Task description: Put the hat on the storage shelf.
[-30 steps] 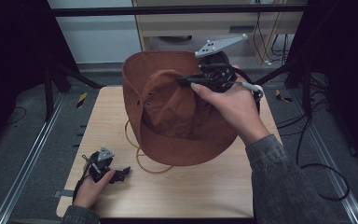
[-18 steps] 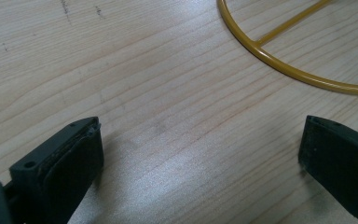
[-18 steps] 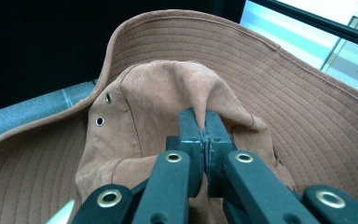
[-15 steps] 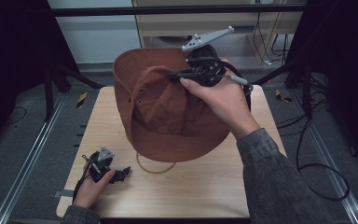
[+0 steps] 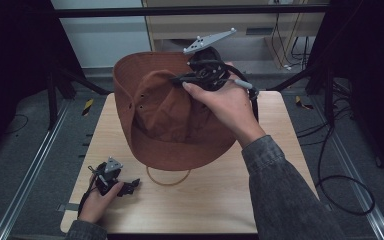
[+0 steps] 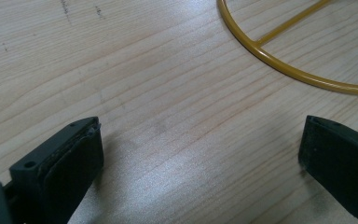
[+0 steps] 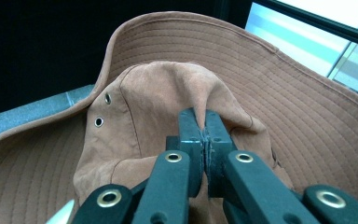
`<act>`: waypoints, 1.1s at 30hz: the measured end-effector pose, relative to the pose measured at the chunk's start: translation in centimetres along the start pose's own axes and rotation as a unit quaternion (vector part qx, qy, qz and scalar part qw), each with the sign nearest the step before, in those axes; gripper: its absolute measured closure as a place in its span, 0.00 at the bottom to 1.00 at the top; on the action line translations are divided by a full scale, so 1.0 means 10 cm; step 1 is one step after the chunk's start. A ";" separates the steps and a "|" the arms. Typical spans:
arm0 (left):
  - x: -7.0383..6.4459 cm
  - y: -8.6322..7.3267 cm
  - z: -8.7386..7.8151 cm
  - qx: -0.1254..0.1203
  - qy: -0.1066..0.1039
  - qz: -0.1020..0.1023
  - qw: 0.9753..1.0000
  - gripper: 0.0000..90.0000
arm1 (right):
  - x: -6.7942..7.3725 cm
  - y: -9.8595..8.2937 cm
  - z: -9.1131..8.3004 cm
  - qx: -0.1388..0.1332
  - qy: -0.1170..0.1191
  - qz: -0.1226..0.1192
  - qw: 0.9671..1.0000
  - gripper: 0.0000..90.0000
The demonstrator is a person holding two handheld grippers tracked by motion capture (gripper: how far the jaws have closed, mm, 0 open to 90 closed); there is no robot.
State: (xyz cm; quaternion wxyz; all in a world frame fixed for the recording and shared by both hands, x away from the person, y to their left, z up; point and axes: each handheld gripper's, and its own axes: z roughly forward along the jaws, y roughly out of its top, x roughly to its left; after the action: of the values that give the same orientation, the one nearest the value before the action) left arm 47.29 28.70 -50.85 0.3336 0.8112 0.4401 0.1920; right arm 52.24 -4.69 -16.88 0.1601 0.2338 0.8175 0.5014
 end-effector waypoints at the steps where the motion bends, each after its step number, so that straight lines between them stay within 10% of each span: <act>1: 0.00 0.00 0.00 0.000 0.000 0.000 1.000 0.00 | 0.00 0.00 0.03 -0.001 -0.001 0.001 1.000 0.99; 33: 0.00 0.00 0.00 0.001 0.001 0.000 1.000 0.00 | 0.08 -0.04 0.29 -0.001 0.027 0.005 1.000 0.99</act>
State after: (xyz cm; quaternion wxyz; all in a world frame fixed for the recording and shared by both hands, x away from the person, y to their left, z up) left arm 47.28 28.70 -50.84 0.3327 0.8115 0.4402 0.1922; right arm 52.92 -2.20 -18.54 0.1356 0.2245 0.8197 0.5092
